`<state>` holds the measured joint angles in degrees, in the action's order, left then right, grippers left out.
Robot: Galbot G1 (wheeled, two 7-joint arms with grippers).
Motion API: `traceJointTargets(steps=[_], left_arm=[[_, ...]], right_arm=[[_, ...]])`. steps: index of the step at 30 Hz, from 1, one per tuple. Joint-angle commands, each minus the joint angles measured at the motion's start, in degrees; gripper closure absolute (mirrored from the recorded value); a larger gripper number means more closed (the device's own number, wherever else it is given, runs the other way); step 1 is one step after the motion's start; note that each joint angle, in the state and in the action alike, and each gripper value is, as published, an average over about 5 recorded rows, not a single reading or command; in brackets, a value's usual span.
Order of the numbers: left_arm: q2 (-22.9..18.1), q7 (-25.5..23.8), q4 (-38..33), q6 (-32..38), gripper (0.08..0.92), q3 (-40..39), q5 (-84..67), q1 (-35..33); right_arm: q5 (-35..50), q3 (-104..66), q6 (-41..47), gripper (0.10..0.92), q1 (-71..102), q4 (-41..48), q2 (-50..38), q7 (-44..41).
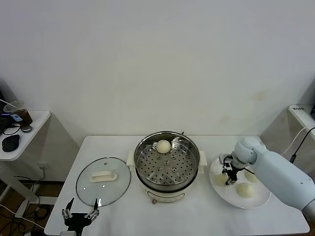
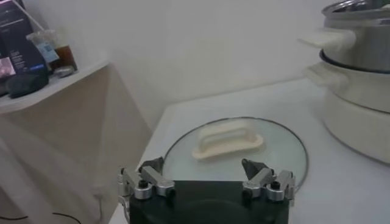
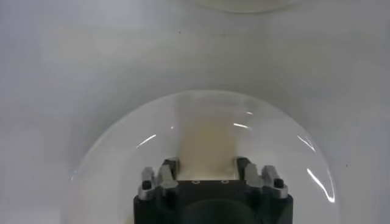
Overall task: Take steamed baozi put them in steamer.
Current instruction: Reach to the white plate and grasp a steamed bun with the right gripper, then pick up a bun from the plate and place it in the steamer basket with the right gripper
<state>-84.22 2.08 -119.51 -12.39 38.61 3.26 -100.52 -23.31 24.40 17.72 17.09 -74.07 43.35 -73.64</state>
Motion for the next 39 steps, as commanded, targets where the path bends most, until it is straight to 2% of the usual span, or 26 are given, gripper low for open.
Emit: traceJointTargets(steps=[1,5,10,17,26,31,39], left_arm=[[0.0,0.0,0.1,-0.1,0.177,-0.6,0.1,0.7],[0.2,0.0,0.3,-0.2,0.177,-0.8,0.3,1.7],[0.8,-0.1,-0.1,-0.5,0.177,-1.0,-0.2,2.6],[1.1,-0.2,-0.7,-0.5,0.177,-1.3,-1.3,3.5],[0.8,-0.6,-1.4,-1.2,0.177,-0.9,-4.1,4.3],[0.9,-0.7,-1.1,-1.6,0.177,-0.2,-5.2,4.5],[0.5,-0.6,-1.1,-1.5,0.177,-0.4,-5.3,4.3]], right_arm=[[6.5,0.5,1.3,0.540,-4.0,-3.2,-5.2,-1.1],[12.1,5.4,3.2,0.542,-11.1,-6.3,-9.8,-2.2],[23.0,20.7,6.9,0.542,-29.4,-10.5,-11.9,-3.5],[36.3,37.2,12.7,0.542,-51.2,-10.4,-2.5,-4.7],[47.4,40.9,21.8,0.538,-55.0,-10.3,10.6,-3.5],[49.3,40.9,23.9,0.541,-51.2,-8.5,18.5,0.3],[43.9,39.2,23.9,0.534,-43.7,-0.9,28.7,3.8]])
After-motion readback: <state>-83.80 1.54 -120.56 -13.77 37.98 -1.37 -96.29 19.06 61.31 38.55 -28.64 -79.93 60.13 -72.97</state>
